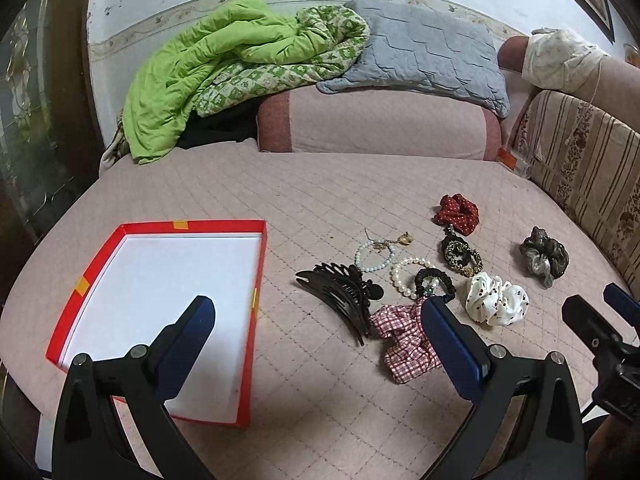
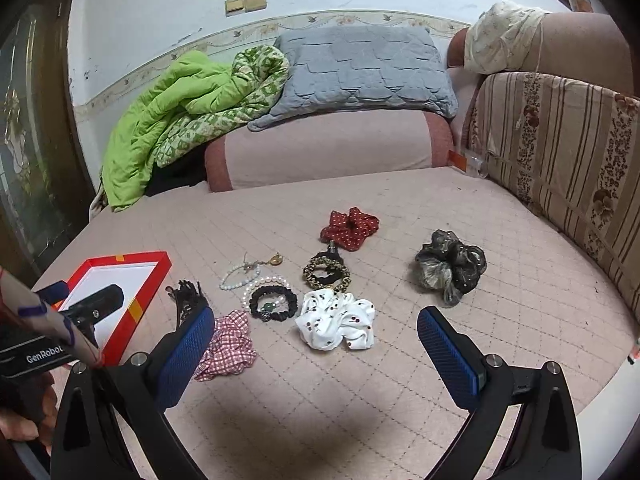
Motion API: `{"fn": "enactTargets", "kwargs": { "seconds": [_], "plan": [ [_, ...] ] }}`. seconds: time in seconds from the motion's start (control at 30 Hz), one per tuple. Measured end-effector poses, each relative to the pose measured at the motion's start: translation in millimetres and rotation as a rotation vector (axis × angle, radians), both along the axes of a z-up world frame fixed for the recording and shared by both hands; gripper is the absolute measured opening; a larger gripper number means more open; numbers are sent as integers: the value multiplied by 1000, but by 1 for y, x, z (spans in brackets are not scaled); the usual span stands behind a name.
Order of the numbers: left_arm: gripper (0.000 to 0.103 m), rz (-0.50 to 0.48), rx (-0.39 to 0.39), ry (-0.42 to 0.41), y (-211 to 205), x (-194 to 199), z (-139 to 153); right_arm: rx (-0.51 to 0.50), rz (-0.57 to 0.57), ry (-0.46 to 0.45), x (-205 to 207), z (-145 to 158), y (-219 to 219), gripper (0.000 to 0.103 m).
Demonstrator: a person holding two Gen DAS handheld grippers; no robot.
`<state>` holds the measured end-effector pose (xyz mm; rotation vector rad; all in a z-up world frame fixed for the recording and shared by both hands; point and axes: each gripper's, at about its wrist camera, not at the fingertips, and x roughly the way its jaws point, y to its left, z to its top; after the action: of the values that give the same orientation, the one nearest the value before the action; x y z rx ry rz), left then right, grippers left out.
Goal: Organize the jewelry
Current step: 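Move the left tool toward the red plaid scrunchie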
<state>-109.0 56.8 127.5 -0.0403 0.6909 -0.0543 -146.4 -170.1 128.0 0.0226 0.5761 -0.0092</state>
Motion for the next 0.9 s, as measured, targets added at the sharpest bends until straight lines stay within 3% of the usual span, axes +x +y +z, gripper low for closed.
{"fn": "enactTargets", "kwargs": {
  "seconds": [0.3,0.9],
  "plan": [
    [103,4,48,-38,-3,-9,0,-12,12,3,1,-2,4,103],
    [103,-5,-11,35,-4,9,-12,-8,8,28,10,-9,1,103]
  ]
}}
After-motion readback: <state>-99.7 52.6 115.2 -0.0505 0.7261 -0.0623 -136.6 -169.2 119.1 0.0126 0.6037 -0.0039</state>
